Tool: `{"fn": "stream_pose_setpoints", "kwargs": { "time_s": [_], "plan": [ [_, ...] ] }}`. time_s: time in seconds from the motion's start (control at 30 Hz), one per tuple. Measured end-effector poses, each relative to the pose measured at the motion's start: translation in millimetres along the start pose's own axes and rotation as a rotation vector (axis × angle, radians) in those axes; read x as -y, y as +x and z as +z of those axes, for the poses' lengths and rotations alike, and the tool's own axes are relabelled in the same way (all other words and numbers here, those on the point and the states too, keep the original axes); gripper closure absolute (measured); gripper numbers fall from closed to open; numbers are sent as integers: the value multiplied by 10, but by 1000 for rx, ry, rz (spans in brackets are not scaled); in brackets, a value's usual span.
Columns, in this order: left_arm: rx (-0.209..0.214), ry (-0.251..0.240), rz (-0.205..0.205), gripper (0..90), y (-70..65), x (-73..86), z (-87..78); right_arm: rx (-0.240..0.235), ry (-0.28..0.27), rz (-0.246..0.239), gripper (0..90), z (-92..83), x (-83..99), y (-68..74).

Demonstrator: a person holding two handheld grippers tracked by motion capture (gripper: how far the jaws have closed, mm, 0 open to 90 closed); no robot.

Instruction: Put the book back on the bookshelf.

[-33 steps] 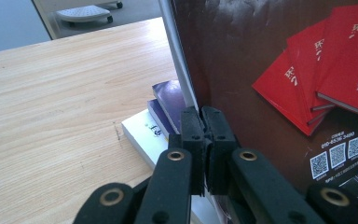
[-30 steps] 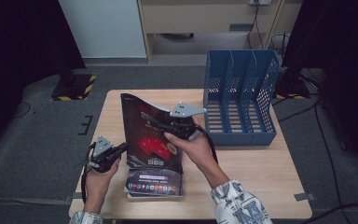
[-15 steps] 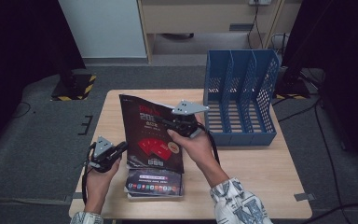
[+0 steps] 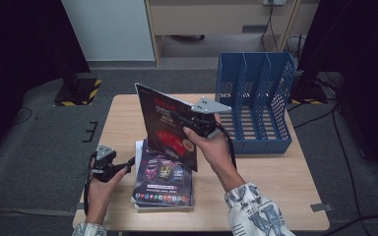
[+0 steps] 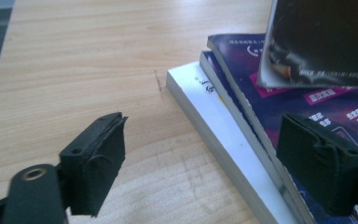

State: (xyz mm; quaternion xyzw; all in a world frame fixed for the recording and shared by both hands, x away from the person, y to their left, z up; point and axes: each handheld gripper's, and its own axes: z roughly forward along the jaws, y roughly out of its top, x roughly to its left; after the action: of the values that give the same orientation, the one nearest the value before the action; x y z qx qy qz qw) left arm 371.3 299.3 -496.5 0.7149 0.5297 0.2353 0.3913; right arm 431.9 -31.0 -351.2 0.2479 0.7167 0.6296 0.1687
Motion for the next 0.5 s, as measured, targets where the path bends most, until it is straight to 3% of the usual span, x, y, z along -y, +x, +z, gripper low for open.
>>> {"fn": "stream_pose_setpoints", "kwargs": {
  "time_s": [0.13, 0.5],
  "plan": [
    [7, 16, -13, 79, 22, 21, 30, 15, -1, 0, 871, 7, -21, -27],
    [6, 43, -17, 65, 48, 68, 74, 66, -17, 2, 871, -10, -89, -116]
  ]
}}
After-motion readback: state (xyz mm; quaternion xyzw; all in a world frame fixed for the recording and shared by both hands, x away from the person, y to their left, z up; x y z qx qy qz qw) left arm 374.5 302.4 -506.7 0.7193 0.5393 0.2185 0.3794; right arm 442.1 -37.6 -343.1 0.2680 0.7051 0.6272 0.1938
